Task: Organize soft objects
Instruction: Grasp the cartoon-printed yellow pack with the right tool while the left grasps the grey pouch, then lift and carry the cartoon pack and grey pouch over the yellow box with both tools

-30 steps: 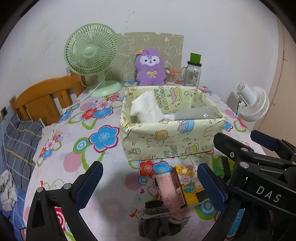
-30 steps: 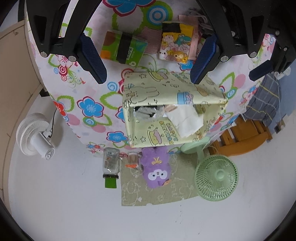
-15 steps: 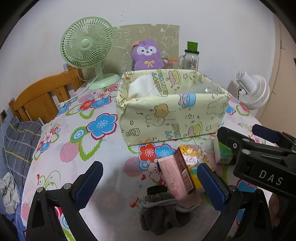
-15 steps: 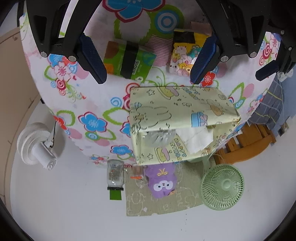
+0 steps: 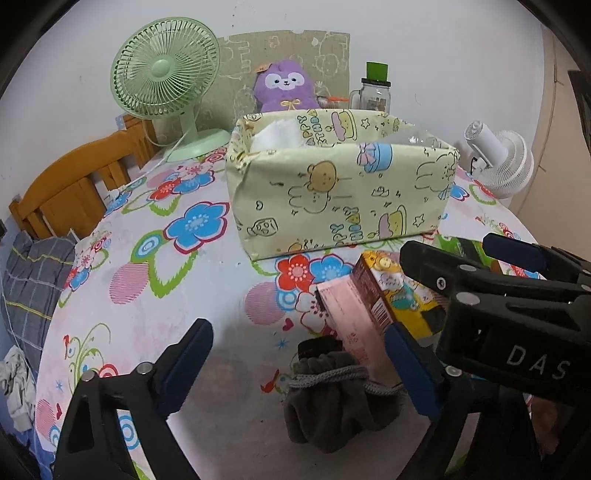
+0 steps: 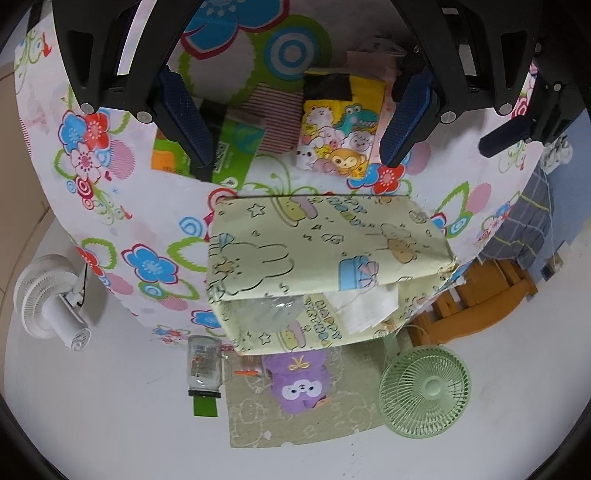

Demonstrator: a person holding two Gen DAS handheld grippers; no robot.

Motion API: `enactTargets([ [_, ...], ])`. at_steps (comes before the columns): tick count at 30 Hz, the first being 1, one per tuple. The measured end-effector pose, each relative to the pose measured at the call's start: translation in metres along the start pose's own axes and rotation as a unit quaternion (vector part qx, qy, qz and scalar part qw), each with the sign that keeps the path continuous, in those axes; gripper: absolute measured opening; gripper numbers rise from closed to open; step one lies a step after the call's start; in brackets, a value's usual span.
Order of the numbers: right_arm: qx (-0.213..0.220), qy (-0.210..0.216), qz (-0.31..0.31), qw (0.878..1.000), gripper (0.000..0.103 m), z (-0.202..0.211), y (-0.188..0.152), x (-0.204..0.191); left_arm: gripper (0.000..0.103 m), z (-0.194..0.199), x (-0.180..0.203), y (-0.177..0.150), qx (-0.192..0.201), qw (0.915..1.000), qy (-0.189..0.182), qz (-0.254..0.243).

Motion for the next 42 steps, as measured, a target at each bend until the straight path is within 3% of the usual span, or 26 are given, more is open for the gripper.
enactTargets([
  [7, -0.01, 0.005, 0.018, 1.0, 0.093, -0.005, -0.005, -0.015, 0.074, -0.005, 0.0, -0.01, -0.006, 0.9998, -0.005, -0.017],
  [13, -0.031, 0.01, 0.023, 0.999, 0.093, -0.016, -0.011, -0.023, 0.043, -0.012, -0.004, -0.012, -0.024, 0.9986, -0.047, 0.002],
  [18, -0.044, 0.001, 0.029, 0.999, 0.081, -0.026, -0.015, -0.026, 0.039, -0.014, -0.008, -0.011, -0.027, 0.9974, -0.065, 0.015],
  [20, -0.05, 0.004, 0.032, 0.998, 0.065, -0.028, -0.017, -0.027, 0.039, -0.016, -0.012, -0.009, -0.027, 0.9976, -0.06, 0.02],
  [23, -0.075, 0.033, -0.003, 0.997, 0.057, -0.037, -0.021, -0.026, 0.039, -0.02, -0.015, -0.007, -0.027, 0.998, -0.052, 0.021],
  [26, -0.077, 0.035, -0.009, 0.996, 0.052, -0.039, -0.021, -0.024, 0.038, -0.022, -0.014, -0.006, -0.026, 0.9983, -0.049, 0.015],
  [42, -0.038, 0.014, -0.002, 0.999, 0.05, -0.021, 0.008, -0.019, 0.038, -0.019, -0.01, 0.023, -0.014, 0.9985, -0.049, 0.022],
])
Point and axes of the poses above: each gripper's, at about its wrist camera, not at the fingertips, and z roughly against the way its jaws point, x to its right, y to its top, the point moved 4 cm from there along -z, roughly the way its jaws point, and after that the axes turned 5 degrees about x, right-handed, at the moved point
